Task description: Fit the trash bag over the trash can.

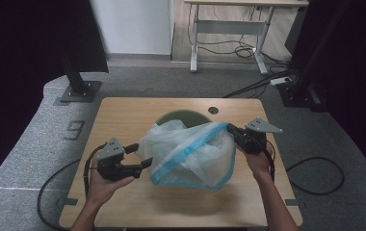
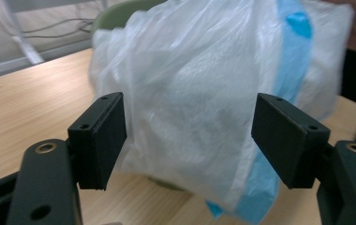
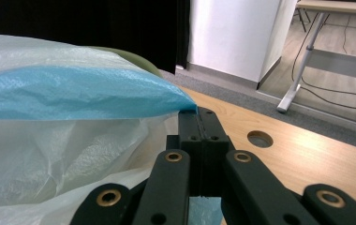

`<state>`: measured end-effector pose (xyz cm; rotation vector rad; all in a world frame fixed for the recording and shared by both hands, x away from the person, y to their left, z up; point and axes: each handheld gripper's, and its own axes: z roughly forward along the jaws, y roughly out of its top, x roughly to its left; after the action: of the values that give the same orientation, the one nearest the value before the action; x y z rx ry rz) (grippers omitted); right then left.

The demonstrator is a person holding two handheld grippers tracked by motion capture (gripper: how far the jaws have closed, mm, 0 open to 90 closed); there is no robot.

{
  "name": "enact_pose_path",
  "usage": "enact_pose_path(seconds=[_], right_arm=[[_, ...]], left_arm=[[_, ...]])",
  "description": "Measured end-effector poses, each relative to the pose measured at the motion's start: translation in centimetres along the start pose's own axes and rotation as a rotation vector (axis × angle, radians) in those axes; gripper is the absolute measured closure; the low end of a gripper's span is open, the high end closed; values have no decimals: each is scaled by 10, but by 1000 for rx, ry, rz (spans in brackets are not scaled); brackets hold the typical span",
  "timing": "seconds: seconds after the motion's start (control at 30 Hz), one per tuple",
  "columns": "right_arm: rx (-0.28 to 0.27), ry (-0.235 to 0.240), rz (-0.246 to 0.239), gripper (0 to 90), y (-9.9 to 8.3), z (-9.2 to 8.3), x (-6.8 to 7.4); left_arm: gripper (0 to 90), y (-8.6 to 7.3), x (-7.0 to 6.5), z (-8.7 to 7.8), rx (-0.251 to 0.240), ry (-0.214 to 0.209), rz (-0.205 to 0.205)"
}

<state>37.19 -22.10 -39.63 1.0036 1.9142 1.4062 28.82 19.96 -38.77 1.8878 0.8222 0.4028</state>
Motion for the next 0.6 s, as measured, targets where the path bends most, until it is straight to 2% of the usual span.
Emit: enact_pose_path(seconds=[0.13,0.3,0.43,0.6], right_arm=[[7,-3,6,889,-3,0,-1],[7,-17,24,889,-6,-2,-6],[12,-21,28,889,-8,-3,-7],[13,-20,28,889,-8,-4,-6]], left_arm=[[278,-8,3,-9,-43,4,-34],[290,-14,-6,-22,-75,1,-23],[297,-15,-14,-23,-69,-20,-6],[276,-18,-24,-7,-30,-59,14]])
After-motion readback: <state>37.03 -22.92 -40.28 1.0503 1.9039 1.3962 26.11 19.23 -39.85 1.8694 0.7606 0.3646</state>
